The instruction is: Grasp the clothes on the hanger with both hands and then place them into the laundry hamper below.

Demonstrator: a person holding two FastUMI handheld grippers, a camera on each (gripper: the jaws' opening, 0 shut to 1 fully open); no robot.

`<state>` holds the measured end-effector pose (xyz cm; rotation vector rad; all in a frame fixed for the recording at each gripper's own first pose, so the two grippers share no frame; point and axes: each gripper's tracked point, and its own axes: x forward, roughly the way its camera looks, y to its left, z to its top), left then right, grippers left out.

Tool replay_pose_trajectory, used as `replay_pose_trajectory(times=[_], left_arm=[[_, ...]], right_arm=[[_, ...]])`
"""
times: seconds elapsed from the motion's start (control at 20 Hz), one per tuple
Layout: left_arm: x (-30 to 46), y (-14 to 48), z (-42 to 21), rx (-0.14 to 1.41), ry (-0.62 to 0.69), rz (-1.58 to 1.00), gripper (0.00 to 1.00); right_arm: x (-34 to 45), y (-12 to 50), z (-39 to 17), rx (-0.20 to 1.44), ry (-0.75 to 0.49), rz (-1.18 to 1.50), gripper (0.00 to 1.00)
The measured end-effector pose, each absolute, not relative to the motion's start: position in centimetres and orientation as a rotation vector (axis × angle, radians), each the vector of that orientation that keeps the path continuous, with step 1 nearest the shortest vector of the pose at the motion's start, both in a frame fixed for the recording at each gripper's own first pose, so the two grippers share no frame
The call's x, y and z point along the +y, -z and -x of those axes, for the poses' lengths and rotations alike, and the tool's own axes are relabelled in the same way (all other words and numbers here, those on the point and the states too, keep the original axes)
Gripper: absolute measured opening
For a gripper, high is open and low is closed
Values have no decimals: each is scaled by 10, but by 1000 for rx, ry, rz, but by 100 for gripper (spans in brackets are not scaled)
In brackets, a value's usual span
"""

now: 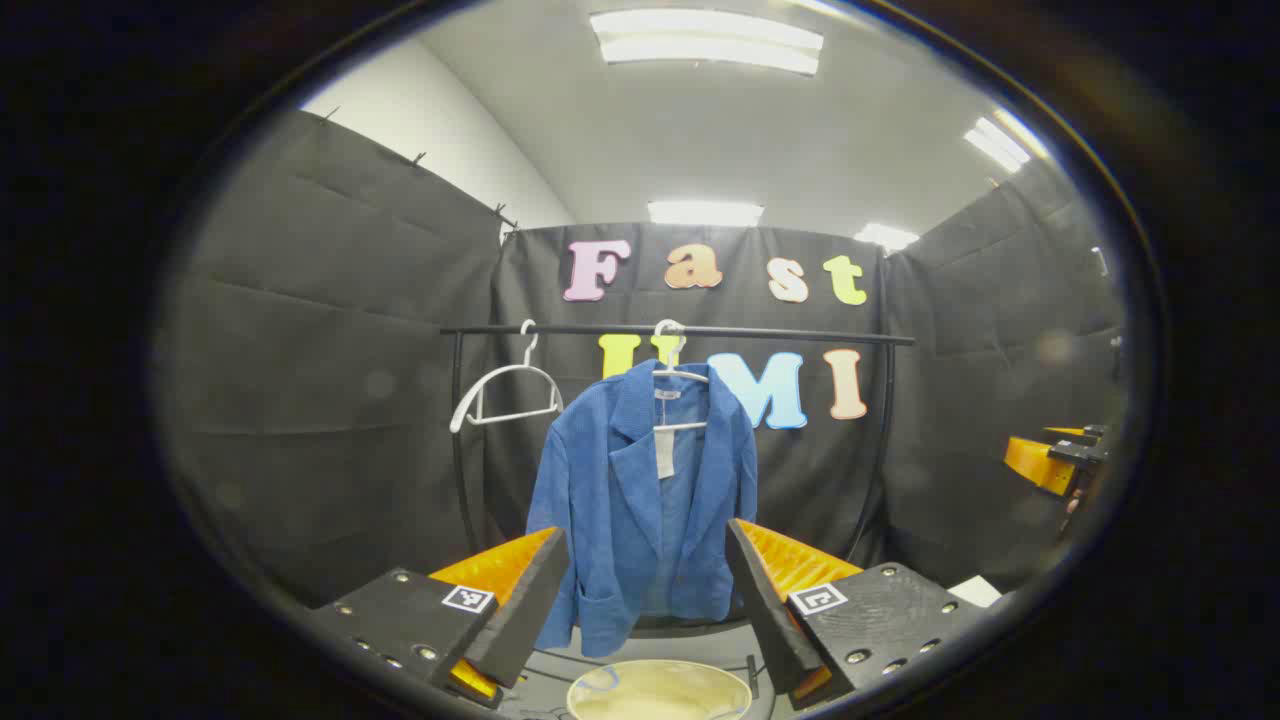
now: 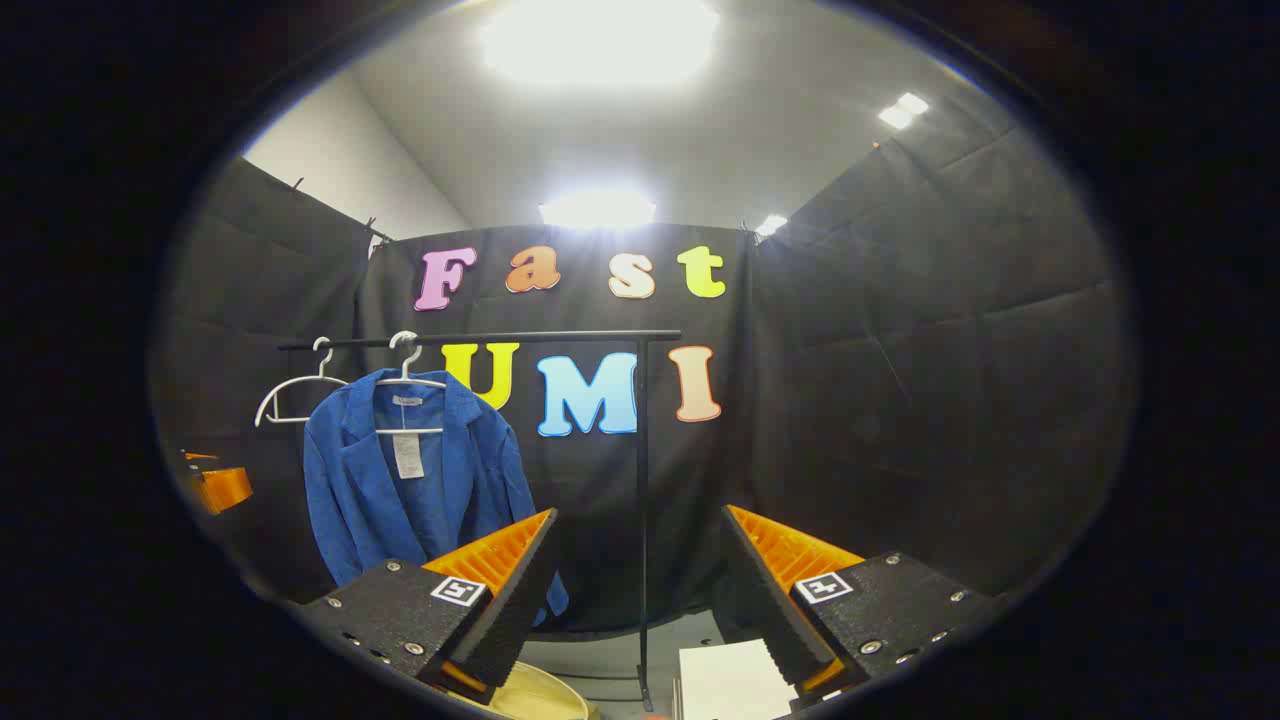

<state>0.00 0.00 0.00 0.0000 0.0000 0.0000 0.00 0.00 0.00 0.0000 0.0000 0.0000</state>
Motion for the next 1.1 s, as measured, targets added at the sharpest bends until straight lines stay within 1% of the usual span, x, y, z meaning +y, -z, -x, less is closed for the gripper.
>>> replay_pose_trajectory(times=[0.1, 0.15, 0.25, 0.4, 0.65, 0.8, 0.85, 0.9, 0.95, 1.1], left_arm=[[1, -4, 7, -6, 1, -8, 92], [2, -3, 10, -9, -2, -8, 91], [4, -4, 13, -15, -8, 3, 92], [10, -5, 18, -22, -23, 14, 91], [19, -8, 19, -47, -42, 53, 92], [26, -3, 15, -42, -51, 87, 92], [27, -2, 13, -41, -56, 95, 91], [29, -3, 11, -44, -61, 102, 93], [29, -5, 8, -44, -65, 109, 93], [23, -12, -6, -37, -65, 110, 91]], right_arm=[[7, -4, 0, -8, -10, -13, 96], [12, -5, -2, -14, -16, -13, 96], [23, -8, -3, -18, -38, -5, 96], [37, -13, -4, -30, -74, 8, 96], [50, -13, -6, -24, -109, 12, 96], [59, -13, -6, -20, -134, 26, 96], [63, -14, -8, -19, -143, 33, 96], [68, -16, -10, -16, -160, 33, 96], [75, -17, -13, -12, -176, 27, 96], [94, -19, -32, 4, -222, 5, 96]])
